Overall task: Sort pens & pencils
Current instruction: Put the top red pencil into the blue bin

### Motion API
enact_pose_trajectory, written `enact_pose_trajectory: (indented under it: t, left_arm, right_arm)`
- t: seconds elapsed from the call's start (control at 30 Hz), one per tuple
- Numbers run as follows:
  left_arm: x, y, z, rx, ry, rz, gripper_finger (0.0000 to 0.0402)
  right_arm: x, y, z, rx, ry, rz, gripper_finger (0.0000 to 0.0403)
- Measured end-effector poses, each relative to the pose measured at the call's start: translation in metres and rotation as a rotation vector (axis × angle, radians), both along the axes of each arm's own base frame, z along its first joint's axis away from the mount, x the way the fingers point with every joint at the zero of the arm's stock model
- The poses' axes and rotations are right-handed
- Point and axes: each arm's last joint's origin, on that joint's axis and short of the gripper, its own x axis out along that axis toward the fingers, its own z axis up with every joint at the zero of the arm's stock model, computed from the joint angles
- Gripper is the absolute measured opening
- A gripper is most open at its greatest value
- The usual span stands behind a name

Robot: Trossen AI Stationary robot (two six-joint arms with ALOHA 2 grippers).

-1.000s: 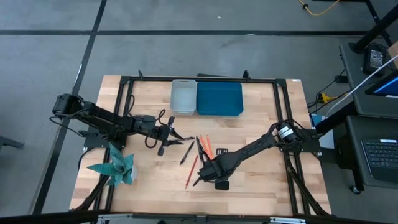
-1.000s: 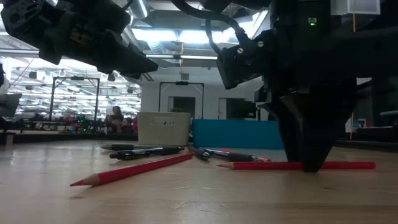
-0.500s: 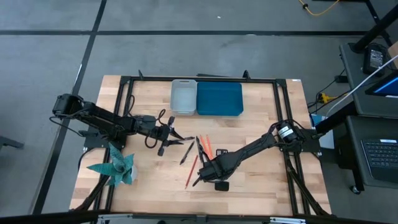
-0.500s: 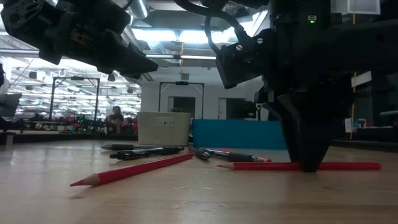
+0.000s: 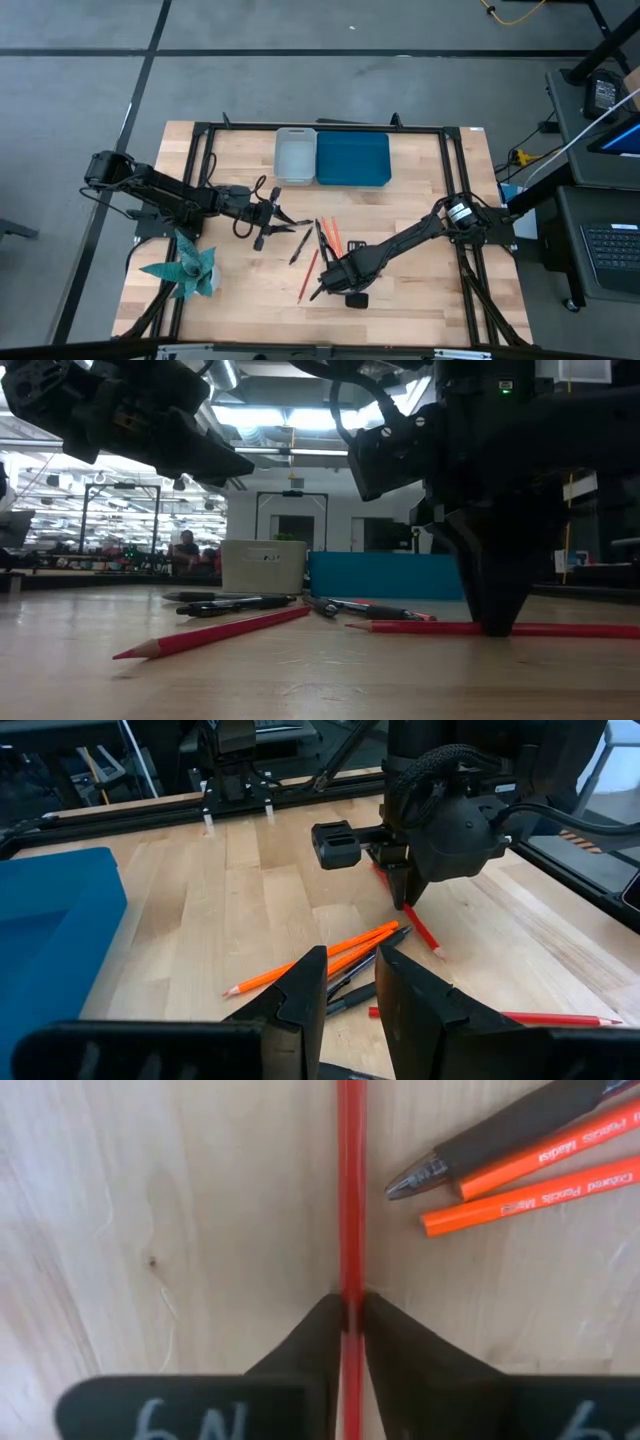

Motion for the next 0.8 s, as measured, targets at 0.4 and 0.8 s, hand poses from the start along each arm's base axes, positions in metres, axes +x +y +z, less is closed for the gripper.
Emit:
enact_pose_trajectory:
  t: [0.4,0.8]
  left_arm:
    - [0.0,0.0,0.0,0.0,0.0,0.0,0.0082]
    - [0.0,0.0,0.0,0.0,0.0,0.0,0.0082]
  right_arm:
    - [0.001,-0.002,0.0,0.001,0.001,-0.007,0.0036]
    - [0.019,-0.006,0.021,0.008,-0.039,-0.017,0.0036]
